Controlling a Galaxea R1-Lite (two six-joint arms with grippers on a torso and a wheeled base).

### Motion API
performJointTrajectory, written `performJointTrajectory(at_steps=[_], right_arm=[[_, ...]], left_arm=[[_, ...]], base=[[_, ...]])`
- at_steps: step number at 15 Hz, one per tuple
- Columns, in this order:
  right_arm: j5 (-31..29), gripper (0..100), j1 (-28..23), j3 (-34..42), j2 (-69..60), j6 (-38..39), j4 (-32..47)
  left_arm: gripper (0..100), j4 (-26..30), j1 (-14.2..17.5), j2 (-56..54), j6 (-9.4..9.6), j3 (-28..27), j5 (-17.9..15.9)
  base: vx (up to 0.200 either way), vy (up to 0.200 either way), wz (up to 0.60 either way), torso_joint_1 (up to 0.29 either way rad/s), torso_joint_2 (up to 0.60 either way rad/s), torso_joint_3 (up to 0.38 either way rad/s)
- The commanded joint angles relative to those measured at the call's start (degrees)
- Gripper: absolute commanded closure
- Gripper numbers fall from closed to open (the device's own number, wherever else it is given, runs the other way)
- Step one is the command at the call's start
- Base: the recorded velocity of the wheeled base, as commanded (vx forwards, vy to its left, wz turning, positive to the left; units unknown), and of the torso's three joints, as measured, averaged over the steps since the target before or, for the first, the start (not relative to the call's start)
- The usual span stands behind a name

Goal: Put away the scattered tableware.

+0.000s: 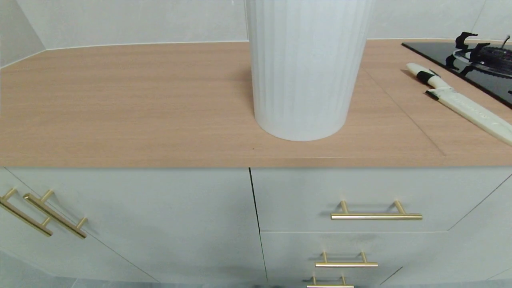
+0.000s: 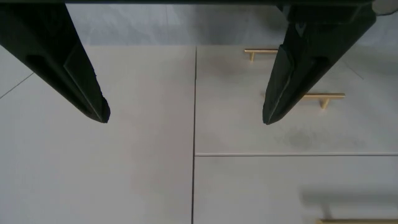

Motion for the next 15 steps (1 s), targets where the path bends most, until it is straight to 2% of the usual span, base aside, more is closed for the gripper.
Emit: performJointTrajectory(at_steps=[1, 5, 15], right_arm=[[0.01, 0, 0.01, 0.00, 0.09, -0.02, -0.02], [0.01, 0, 0.01, 0.00, 0.09, -0.02, -0.02], [0.01, 0, 0.10, 0.00, 0.09, -0.02, -0.02]], left_arm=[[0, -0.02, 0.00, 0.02, 0.00, 0.00, 0.01], [0, -0.02, 0.00, 0.02, 0.00, 0.00, 0.01], [0, -0.02, 0.00, 0.02, 0.00, 0.00, 0.01]], base=[[0.000, 0.000, 0.00, 0.178, -0.64, -0.266], [0.000, 0.000, 0.00, 0.072, -0.55, -0.255], [0.000, 0.000, 0.00, 0.273, -0.48, -0.258]])
